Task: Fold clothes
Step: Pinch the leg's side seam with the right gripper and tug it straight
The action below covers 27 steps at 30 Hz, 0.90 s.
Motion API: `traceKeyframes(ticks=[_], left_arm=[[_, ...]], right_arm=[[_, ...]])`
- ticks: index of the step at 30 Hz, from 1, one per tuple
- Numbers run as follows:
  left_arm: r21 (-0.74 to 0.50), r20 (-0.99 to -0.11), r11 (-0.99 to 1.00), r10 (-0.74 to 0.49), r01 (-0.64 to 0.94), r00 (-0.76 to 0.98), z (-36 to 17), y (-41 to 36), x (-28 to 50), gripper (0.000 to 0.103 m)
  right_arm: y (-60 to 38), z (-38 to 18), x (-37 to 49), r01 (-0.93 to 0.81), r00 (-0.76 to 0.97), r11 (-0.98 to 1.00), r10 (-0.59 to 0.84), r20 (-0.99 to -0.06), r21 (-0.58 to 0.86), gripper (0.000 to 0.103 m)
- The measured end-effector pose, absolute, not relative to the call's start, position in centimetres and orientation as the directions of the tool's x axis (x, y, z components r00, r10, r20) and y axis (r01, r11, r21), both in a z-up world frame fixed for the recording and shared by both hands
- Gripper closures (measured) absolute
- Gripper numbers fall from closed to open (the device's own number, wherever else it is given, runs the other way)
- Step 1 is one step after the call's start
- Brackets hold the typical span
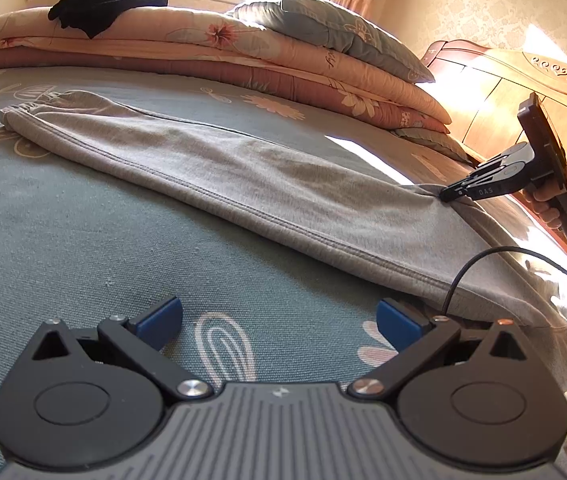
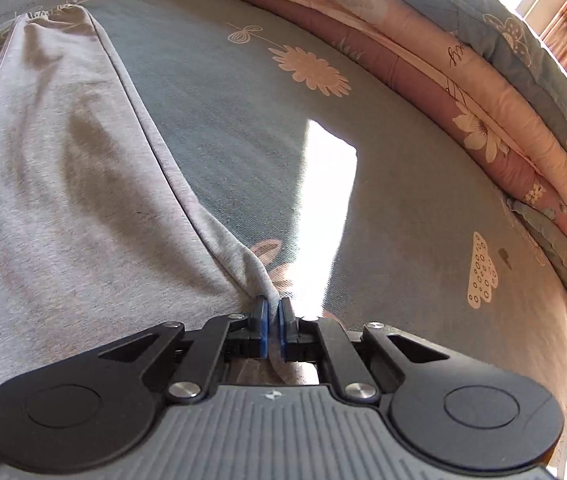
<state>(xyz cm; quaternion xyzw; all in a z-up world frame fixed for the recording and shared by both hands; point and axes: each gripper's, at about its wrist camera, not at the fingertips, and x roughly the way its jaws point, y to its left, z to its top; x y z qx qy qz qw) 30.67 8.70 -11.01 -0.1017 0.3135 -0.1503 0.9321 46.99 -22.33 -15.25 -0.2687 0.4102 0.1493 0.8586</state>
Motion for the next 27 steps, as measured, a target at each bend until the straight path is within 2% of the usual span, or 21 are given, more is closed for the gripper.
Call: traceKeyframes(ticks=[3, 4, 10, 13, 15, 16, 18, 21, 22, 23, 27], left_arm=[[-0.284, -0.554, 0.934, -0.345, 0.217, 0.758, -11.0, 8.8, 30.6, 0.001], [-0.284, -0.554, 0.934, -0.345, 0.217, 0.758, -11.0, 8.8, 30.6, 0.001], [-0.288, -0.552, 0.932, -0.348, 0.219, 0.757, -11.1, 8.8, 30.6, 0.001], [-0.289, -0.552, 0.932, -0.350, 0.220, 0.757, -11.1, 8.9, 30.6, 0.001], [-0.289, -0.552, 0.932, -0.350, 0.220, 0.757, -11.2, 8.9, 30.6, 0.001], [-0.289, -0.552, 0.932, -0.350, 0.220, 0.757, -11.2, 8.8, 30.6, 0.001], [-0.288, -0.552, 0.932, -0.349, 0.219, 0.758, -11.2, 8.8, 30.6, 0.001], [-0.287, -0.552, 0.933, -0.348, 0.219, 0.758, -11.2, 8.7, 30.6, 0.001], [-0.287, -0.552, 0.933, -0.348, 0.219, 0.758, -11.2, 8.7, 30.6, 0.001], [-0.287, -0.552, 0.933, -0.348, 0.219, 0.758, -11.2, 8.7, 30.6, 0.001], [-0.286, -0.552, 0.933, -0.347, 0.219, 0.758, -11.2, 8.7, 30.6, 0.001]], right_arm=[[-22.2, -15.7, 47.8, -0.432, 0.637, 0.819, -0.019, -0.770, -0.377, 0.098], [-22.1, -16.1, 48.1, -0.415, 0.647, 0.820, -0.039, -0.762, -0.394, 0.101], [-21.5, -18.8, 49.1, -0.379, 0.633, 0.828, -0.092, -0.768, -0.412, 0.100], [-22.6, -16.8, 48.9, -0.358, 0.651, 0.869, -0.030, -0.759, -0.342, 0.086], [-23.8, -14.7, 48.4, -0.340, 0.674, 0.882, -0.015, -0.739, -0.328, 0.083], [-24.4, -13.6, 48.1, -0.331, 0.685, 0.888, -0.008, -0.729, -0.321, 0.078], [-25.7, -12.1, 47.3, -0.326, 0.689, 0.883, -0.022, -0.724, -0.337, 0.070], [-27.6, -11.2, 45.4, -0.361, 0.678, 0.853, -0.036, -0.735, -0.376, 0.066], [-28.3, -11.8, 45.0, -0.381, 0.657, 0.839, -0.050, -0.752, -0.389, 0.058], [-28.9, -12.4, 44.5, -0.402, 0.635, 0.823, -0.064, -0.769, -0.401, 0.055], [-31.4, -16.3, 43.4, -0.465, 0.525, 0.784, -0.131, -0.841, -0.412, 0.054]])
